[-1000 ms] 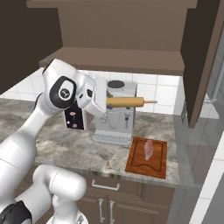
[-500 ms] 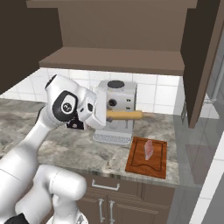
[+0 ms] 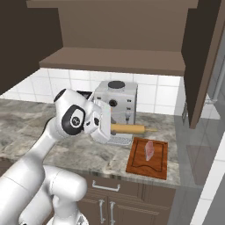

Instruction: Open the cabinet, retrieve the rolling pin, and place it next to the meat on the cutting board to prepare for tenderizing.

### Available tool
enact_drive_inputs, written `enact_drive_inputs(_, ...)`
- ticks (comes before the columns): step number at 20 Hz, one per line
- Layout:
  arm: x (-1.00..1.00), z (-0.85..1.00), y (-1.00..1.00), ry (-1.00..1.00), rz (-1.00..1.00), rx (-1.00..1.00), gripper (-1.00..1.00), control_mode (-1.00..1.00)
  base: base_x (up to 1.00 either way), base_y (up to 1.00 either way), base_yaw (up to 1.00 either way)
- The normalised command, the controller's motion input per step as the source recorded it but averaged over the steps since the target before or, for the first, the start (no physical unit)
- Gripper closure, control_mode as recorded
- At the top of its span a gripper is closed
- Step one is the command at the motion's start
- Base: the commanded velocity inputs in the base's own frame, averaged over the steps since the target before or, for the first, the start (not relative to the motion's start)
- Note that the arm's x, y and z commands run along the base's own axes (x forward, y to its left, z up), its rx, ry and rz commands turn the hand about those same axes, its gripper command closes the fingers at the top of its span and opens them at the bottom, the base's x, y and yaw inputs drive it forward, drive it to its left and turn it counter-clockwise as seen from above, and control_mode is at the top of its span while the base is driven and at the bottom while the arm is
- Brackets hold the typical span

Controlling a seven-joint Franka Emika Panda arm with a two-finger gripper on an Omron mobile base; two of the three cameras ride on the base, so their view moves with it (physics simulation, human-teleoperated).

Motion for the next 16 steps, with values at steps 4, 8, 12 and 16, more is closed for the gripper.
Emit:
enact_drive_inputs(4,0.0,-0.47,-0.18,0.06,0.0,0.13,1.0,-1.0,0.0,0.0,0.0)
enact_drive_inputs(8,0.0,-0.47,-0.2,0.05,0.0,0.12,1.0,-1.0,0.0,0.0,0.0)
enact_drive_inputs(12,0.0,-0.5,-0.23,0.04,0.0,0.07,1.0,-1.0,0.0,0.0,0.0)
enact_drive_inputs(16,0.0,-0.49,-0.19,0.03,0.0,0.01,1.0,-1.0,0.0,0.0,0.0)
